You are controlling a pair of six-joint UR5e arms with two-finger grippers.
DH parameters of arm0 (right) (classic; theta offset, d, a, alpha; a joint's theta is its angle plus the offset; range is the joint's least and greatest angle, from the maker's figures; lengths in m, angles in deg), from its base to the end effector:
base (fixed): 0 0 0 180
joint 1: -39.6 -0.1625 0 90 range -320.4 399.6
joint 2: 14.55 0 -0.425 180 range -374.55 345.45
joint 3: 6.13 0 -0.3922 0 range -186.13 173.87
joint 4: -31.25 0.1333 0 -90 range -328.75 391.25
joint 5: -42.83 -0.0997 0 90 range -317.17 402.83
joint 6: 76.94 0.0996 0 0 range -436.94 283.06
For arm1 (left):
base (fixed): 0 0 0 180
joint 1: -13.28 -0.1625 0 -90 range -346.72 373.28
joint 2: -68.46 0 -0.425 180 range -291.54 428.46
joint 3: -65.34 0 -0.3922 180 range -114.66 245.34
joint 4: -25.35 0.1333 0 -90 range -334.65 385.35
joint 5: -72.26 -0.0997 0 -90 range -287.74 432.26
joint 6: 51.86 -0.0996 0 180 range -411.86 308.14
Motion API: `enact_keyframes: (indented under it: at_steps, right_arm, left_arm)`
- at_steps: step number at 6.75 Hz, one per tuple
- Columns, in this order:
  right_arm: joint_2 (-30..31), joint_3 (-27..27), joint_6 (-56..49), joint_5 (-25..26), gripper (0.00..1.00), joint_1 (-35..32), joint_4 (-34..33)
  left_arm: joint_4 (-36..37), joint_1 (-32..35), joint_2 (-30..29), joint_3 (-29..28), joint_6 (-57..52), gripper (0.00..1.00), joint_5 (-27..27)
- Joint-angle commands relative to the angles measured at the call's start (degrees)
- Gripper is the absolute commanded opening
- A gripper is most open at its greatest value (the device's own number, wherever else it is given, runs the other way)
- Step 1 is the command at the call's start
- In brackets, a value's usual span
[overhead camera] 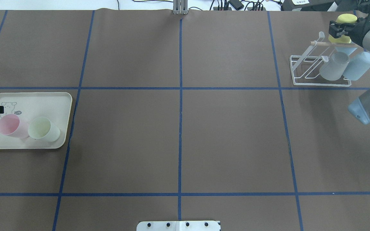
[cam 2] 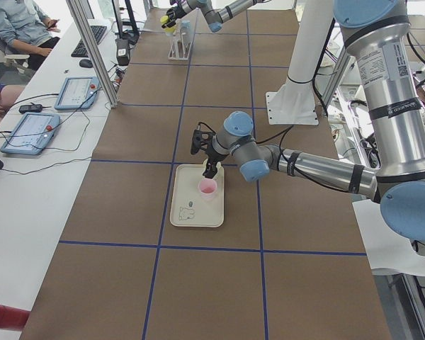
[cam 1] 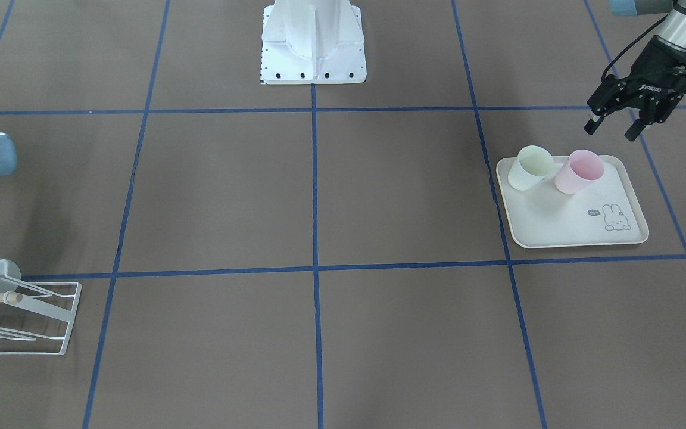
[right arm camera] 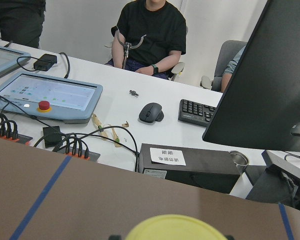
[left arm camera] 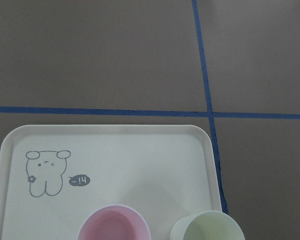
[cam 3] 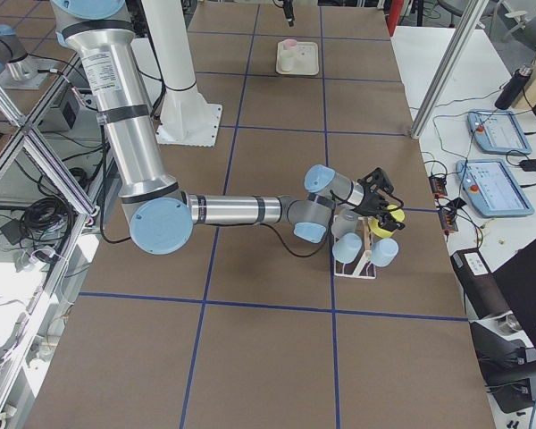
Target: Transfer IKEA cup to right arm and place on rack
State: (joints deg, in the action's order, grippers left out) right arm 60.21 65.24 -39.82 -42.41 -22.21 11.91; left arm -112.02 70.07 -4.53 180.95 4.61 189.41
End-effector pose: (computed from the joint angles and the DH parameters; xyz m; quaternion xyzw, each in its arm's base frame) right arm -0.1744 -0.6251 0.5421 0.4846 -0.2695 0.0877 0.8275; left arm 0.1416 -0.3767 0.4772 0.1773 0.4686 -0.0652 0.8630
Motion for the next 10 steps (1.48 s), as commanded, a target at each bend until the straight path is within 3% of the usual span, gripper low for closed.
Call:
enact_keyframes:
  at_steps: [1,4,5,7,8,10]
  right_arm:
    - [0.91,0.00,0.06,-0.09,1.00,0.03,2.27]
    - [0.04,2.10,0.15,-2.80,1.00,-0.41,2.03]
    - [-0.40,2.63,0.41,-6.73,1.00,-2.59,1.76]
    - [-1.90,11.02,0.85,-15.96,1.00,-7.42,-10.29]
    - [-1.90,15.69,3.98,-18.87,1.00,-7.97,-15.24]
    - [-1.98,20.47,16.00,-28.53,1.00,-8.32,-17.22]
  left_arm:
    - [0.00,-0.02,-0.13,-0.04,0.04,1.00,0.01]
    - [0.09,-0.02,-0.22,-0.30,-0.57,1.00,0.53]
    - [0.18,0.16,0.04,-0.82,-1.36,1.00,2.01]
    - [8.64,1.03,-0.48,-1.18,-11.15,1.00,2.20]
    - [13.40,1.13,-0.66,-1.00,-16.08,1.00,2.29]
    - [18.43,1.13,-2.32,-3.79,-21.21,1.00,3.86]
